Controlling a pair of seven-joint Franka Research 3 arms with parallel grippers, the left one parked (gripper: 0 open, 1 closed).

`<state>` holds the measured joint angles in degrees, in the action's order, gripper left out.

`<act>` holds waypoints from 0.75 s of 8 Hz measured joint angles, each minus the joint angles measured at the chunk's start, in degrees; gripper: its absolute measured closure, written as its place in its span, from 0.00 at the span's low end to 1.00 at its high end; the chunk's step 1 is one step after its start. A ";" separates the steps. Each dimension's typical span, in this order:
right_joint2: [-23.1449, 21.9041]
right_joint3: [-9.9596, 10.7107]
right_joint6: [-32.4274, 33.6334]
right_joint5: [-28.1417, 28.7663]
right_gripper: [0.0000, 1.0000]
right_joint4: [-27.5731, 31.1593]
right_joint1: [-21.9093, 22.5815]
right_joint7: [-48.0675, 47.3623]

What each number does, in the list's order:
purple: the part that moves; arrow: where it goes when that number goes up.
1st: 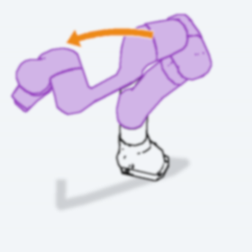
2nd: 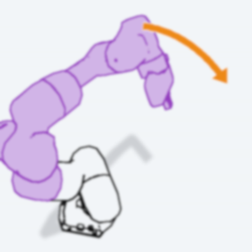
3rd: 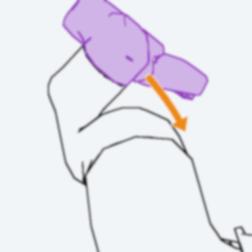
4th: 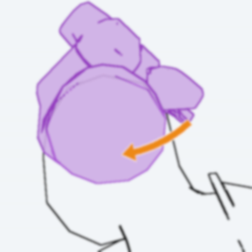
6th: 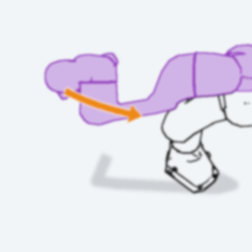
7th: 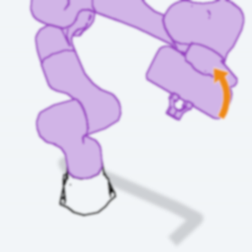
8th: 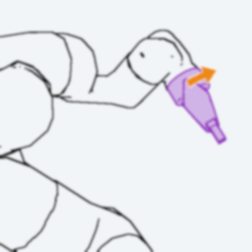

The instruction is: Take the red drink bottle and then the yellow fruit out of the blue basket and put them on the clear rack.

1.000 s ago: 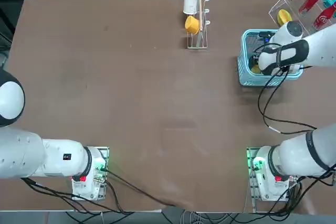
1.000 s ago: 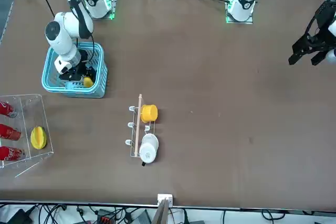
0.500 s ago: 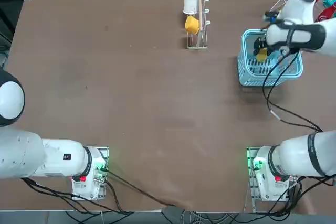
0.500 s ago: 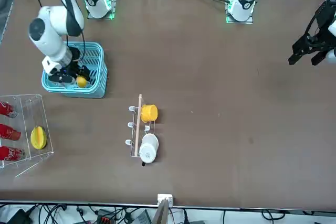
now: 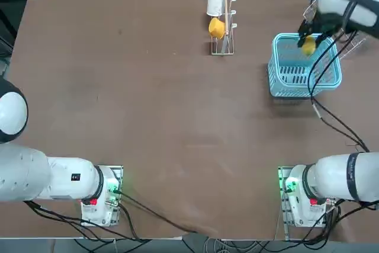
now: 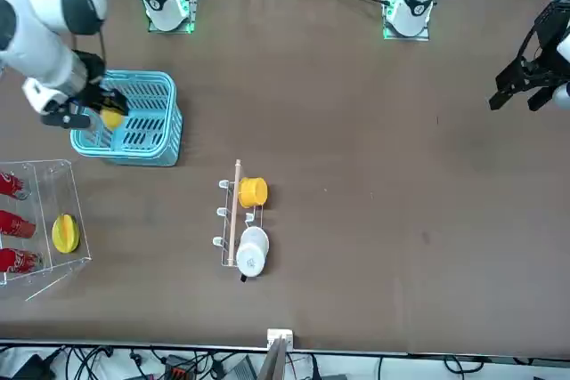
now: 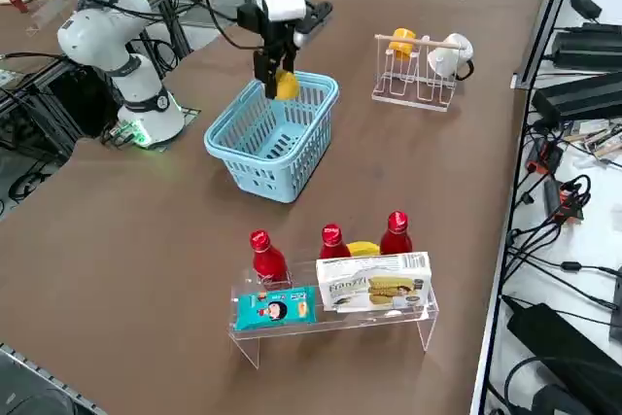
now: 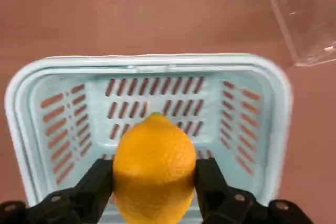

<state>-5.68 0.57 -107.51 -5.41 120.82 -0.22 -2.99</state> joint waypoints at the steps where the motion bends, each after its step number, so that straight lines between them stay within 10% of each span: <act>1: 1.08 0.06 3.43 -2.27 0.14 -4.38 -0.83 2.45; 6: 15.38 0.42 3.18 -15.61 0.14 -18.75 -5.34 18.52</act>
<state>9.69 0.99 -104.34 -21.02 102.07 -5.55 15.53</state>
